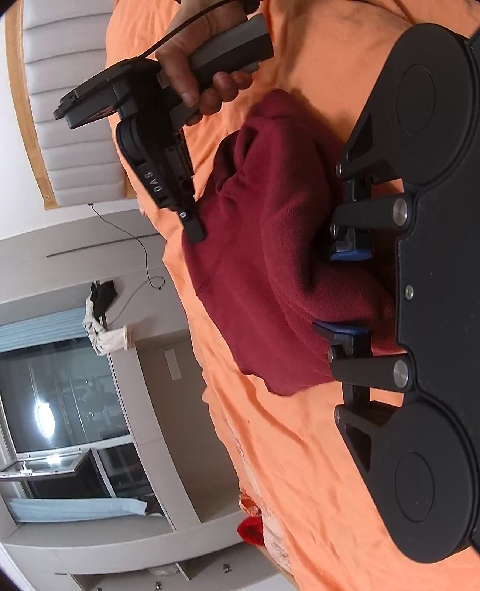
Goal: Fold small clothes
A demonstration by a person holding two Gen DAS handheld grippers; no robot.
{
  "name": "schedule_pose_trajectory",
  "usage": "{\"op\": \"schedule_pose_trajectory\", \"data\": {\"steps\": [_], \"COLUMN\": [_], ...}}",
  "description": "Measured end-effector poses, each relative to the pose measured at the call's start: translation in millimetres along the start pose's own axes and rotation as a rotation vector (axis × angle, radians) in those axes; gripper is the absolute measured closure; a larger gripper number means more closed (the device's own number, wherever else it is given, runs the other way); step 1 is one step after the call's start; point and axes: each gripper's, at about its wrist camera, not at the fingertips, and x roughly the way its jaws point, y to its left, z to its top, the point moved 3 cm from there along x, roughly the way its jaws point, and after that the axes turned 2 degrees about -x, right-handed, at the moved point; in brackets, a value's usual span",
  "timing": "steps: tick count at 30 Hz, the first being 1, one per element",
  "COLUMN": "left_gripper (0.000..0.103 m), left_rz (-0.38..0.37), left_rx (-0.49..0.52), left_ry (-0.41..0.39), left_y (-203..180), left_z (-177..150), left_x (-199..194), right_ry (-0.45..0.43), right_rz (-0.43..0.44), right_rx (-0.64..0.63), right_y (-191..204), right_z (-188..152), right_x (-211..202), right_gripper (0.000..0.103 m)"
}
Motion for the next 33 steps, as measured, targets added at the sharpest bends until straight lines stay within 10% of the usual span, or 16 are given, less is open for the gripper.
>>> {"op": "schedule_pose_trajectory", "data": {"steps": [14, 28, 33], "left_gripper": [0.071, 0.056, 0.044], "left_rz": [-0.029, -0.201, -0.213], "left_rx": [0.104, -0.257, -0.384], "left_ry": [-0.016, -0.019, -0.039], "left_y": [-31, 15, 30], "left_z": [4, 11, 11], "left_x": [16, 15, 10], "right_ry": [0.086, -0.018, -0.036], "right_rz": [-0.11, -0.073, -0.081], "right_rx": [0.087, -0.08, -0.222], "right_y": [-48, -28, 6], "right_z": [-16, -51, -57], "right_x": [5, -77, -98], "right_gripper": [0.094, 0.017, 0.005]}}
